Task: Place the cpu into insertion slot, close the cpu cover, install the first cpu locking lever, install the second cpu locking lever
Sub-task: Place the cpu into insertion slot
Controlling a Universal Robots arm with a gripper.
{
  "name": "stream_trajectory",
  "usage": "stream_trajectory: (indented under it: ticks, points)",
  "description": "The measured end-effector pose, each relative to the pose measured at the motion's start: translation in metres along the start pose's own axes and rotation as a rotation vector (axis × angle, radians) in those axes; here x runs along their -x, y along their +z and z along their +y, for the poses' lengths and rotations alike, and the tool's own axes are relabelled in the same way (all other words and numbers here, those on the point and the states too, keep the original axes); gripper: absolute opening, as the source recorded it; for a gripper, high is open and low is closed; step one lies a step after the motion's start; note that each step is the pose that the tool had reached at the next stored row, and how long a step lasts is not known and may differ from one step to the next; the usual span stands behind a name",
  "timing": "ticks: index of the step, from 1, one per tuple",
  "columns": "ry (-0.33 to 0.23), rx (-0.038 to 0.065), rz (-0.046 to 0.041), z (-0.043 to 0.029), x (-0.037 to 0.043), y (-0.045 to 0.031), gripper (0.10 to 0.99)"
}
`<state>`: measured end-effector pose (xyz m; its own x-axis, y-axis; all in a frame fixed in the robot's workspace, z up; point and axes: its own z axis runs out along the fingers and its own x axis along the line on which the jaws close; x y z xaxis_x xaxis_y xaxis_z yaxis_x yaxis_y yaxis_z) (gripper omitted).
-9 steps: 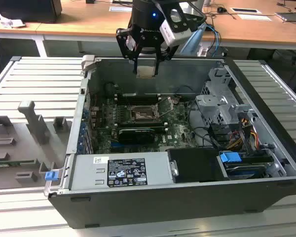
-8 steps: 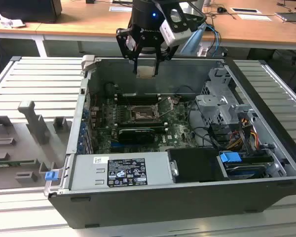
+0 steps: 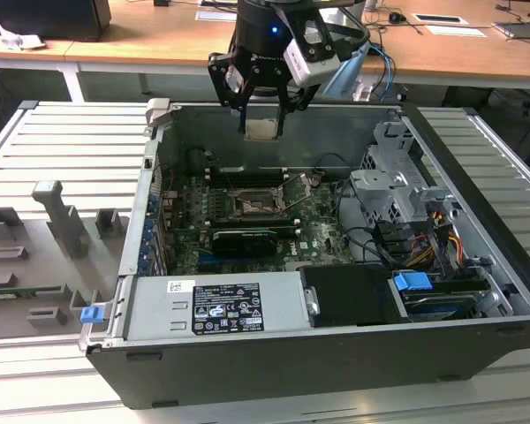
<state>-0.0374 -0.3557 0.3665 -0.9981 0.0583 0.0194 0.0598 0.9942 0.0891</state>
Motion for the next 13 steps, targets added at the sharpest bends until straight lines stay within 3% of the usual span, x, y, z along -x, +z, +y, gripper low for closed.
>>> stream_trajectory:
  ticks: [13]
  points:
    - [0.06,0.001,-0.0054,-0.0001,0.0,0.001,0.529]
